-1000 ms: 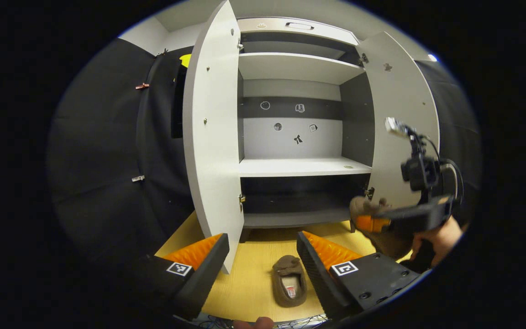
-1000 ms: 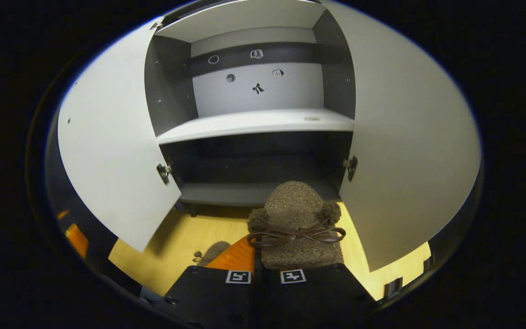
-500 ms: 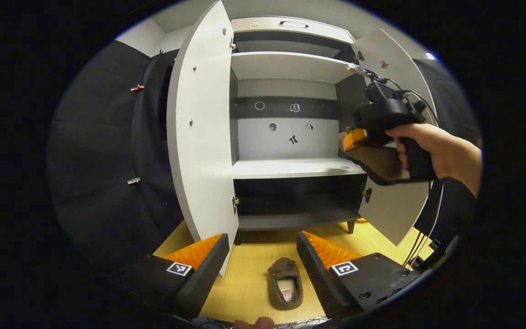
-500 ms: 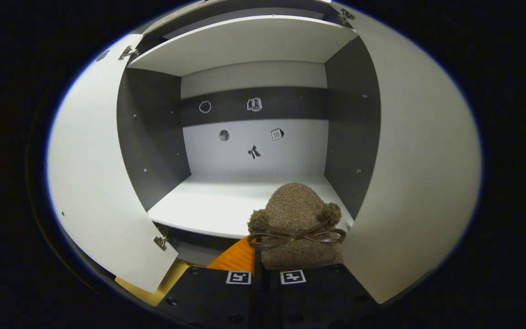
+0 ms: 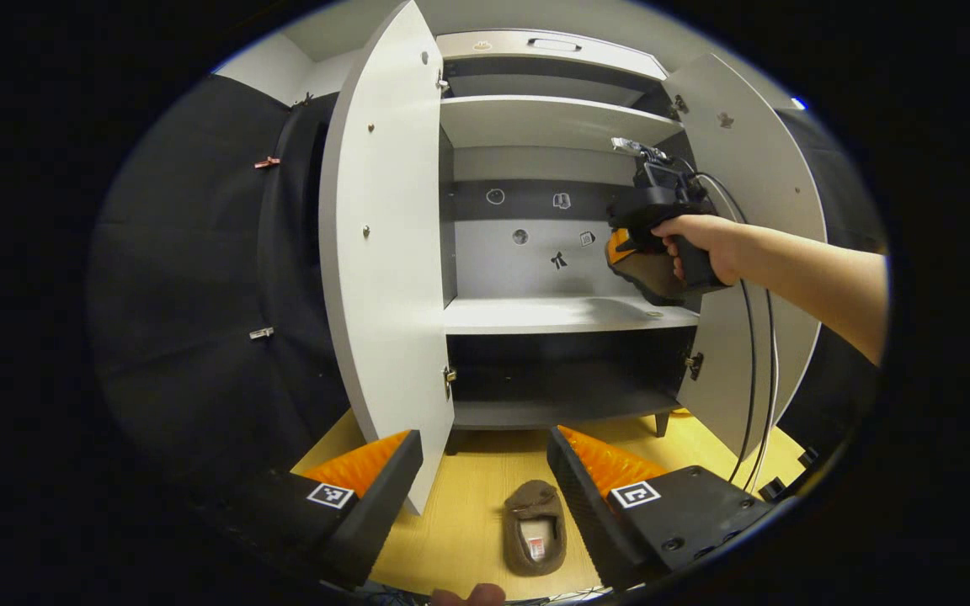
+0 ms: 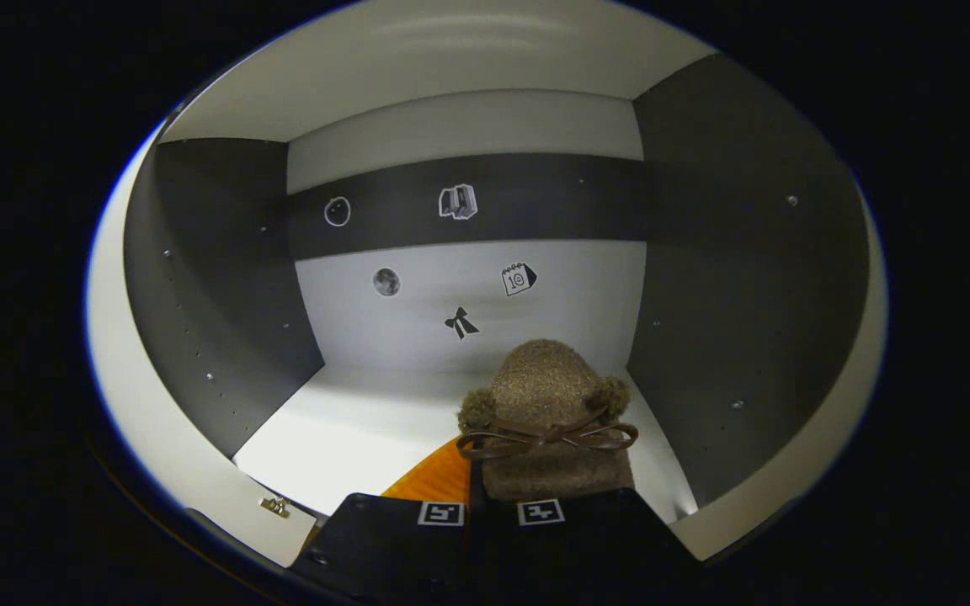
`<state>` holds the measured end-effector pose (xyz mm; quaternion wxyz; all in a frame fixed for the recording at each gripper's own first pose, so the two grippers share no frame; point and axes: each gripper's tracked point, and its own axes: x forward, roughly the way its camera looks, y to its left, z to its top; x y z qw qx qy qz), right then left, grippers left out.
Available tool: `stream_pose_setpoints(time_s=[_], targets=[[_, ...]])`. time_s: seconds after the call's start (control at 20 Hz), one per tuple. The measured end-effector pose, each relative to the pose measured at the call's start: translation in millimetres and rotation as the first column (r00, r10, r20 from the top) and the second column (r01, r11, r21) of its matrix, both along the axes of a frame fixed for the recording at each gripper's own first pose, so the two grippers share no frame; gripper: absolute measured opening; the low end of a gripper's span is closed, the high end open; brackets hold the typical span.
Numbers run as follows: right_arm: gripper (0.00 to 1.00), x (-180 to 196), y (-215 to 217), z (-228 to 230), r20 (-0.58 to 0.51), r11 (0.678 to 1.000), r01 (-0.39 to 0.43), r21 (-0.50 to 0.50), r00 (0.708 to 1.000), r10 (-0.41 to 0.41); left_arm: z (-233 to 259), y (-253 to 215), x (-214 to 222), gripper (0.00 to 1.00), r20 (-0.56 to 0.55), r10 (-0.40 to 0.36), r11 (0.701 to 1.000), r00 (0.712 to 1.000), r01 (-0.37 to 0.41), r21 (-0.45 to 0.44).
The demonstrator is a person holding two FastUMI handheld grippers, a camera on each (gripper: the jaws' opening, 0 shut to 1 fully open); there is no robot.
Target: Grab one shoe with the right hand and put it into the shoe cabinet, grab the other shoe with the left hand and put it into the shoe cabinet; then close the right door with the right hand and the left door with the left hand.
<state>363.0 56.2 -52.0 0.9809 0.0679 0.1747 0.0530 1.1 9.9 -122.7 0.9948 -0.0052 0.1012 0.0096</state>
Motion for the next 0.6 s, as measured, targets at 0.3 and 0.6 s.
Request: stream_pose_setpoints(time_s=[0.3, 0.6], targets=[[0.08, 60.1, -6.2, -34.3, -0.053, 0.999, 0.042, -0.007, 0.998, -0.043, -2.7, 10.3, 7.4, 0.95, -0.021, 0.051, 0.999, 0.998, -0.050, 0.020], [0.09, 84.9, 0.1, -65.4, -0.122, 0.998, 0.056, 0.020, 0.991, -0.053, -5.2, 11.7, 11.9, 0.95, -0.030, 0.085, 0.996, 0.996, -0.084, 0.011]])
